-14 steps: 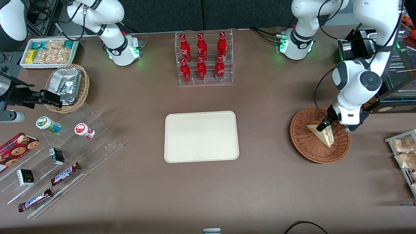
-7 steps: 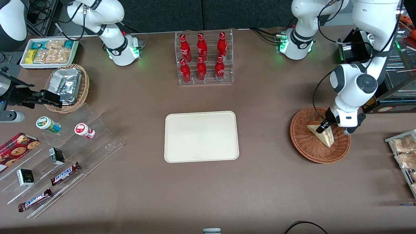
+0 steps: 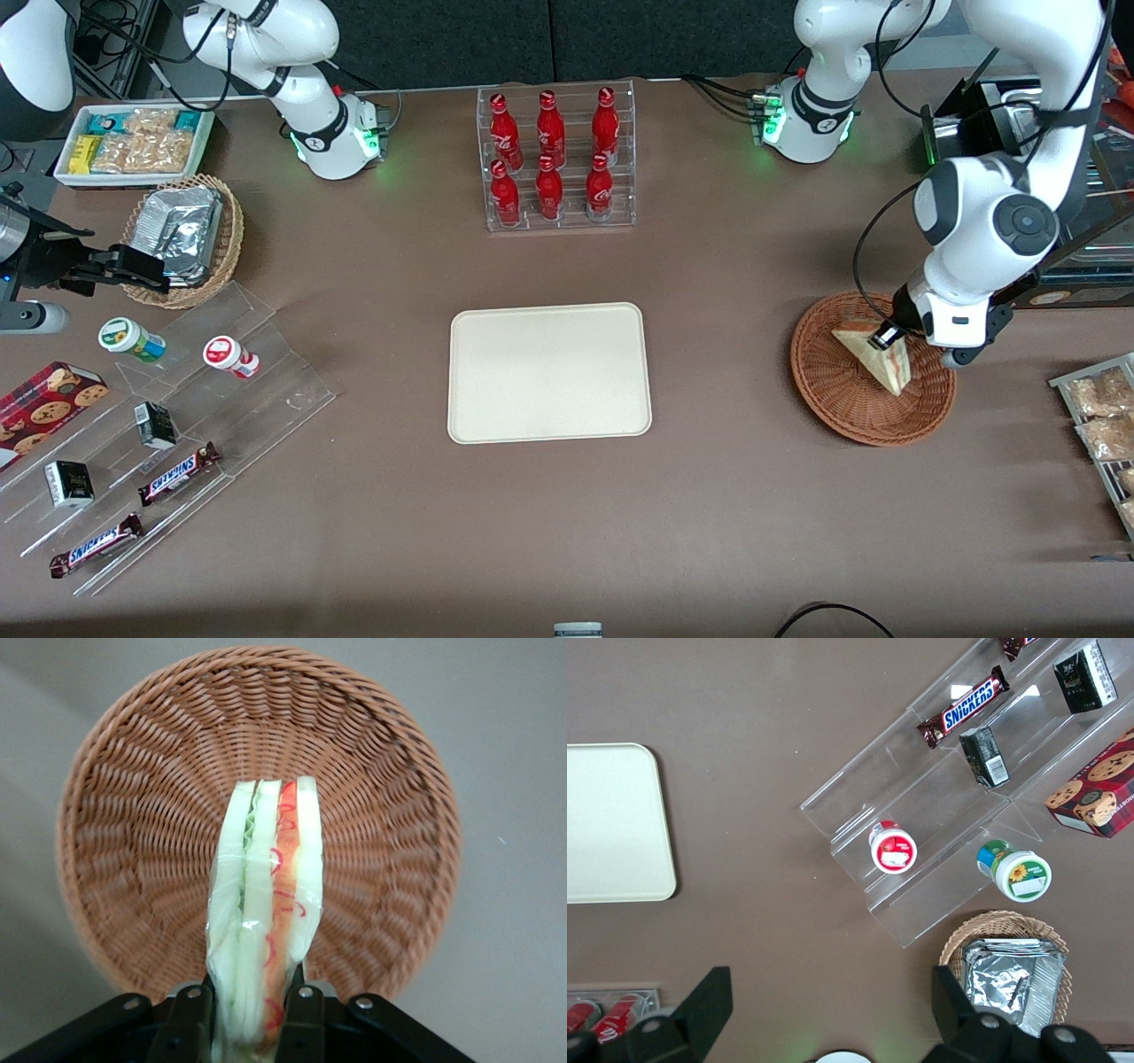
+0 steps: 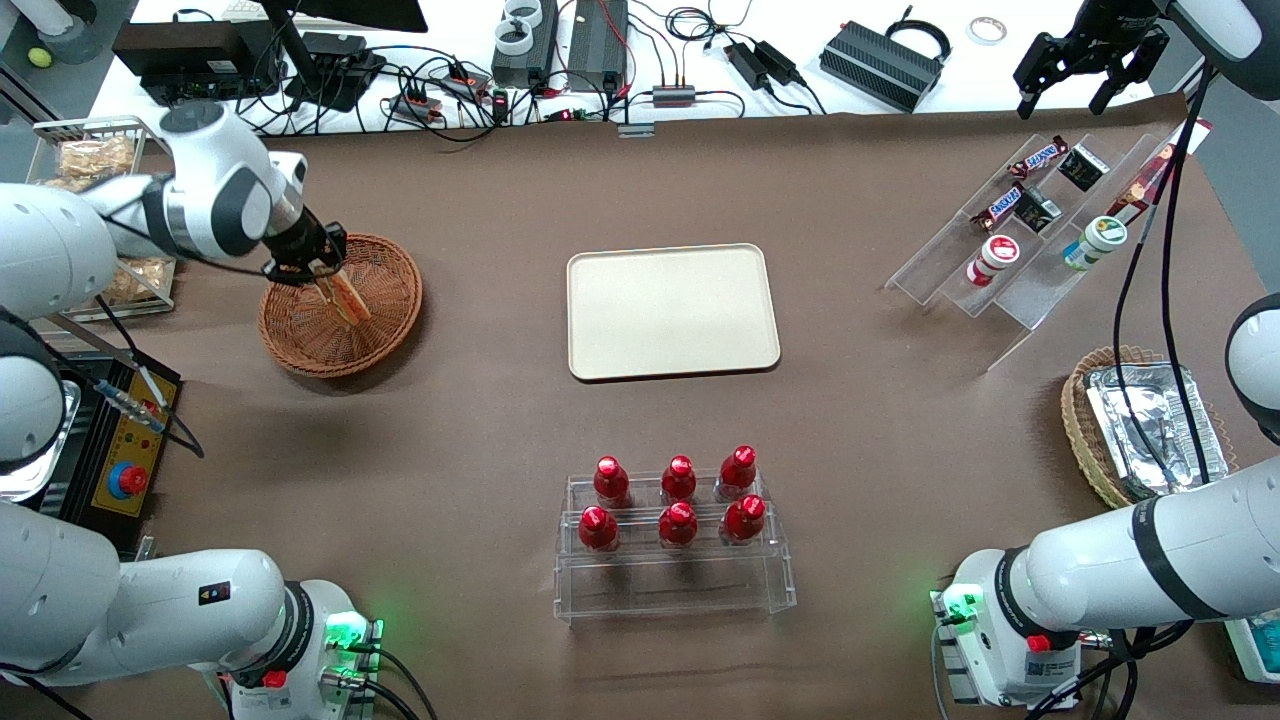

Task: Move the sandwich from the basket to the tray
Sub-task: 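Close the left gripper on the wrapped sandwich's crust edge, then lift the sandwich out of the basket and carry it over the tray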

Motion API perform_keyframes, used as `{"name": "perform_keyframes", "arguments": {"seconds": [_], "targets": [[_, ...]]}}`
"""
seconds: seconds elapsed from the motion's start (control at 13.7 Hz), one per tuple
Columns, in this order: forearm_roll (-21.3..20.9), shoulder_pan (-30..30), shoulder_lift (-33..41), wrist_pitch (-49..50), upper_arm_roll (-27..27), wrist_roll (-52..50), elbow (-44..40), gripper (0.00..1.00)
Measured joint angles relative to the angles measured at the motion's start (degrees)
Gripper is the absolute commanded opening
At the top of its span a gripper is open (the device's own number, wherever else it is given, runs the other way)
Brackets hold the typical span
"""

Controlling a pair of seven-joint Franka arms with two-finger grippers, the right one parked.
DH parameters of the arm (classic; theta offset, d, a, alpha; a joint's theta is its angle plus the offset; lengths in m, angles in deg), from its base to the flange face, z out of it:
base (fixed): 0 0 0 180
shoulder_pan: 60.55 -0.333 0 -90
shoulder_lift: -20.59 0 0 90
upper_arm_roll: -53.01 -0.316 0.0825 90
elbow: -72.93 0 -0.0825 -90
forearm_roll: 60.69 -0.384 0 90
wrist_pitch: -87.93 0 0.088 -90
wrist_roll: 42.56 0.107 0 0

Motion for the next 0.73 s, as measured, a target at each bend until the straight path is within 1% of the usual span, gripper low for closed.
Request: {"name": "perform_keyframes", "arguments": {"seconds": [0.29, 0.58, 0.73], "targets": [[0.0, 0.09, 3.39, 17.68, 4.77, -0.01, -10.77, 0.0], [0.03, 0.24, 3.42, 26.64, 13.07, -1.79, -18.78, 0.0], [0.05, 0.29, 3.12, 28.41, 17.6, -4.72, -21.89, 0.0]]}}
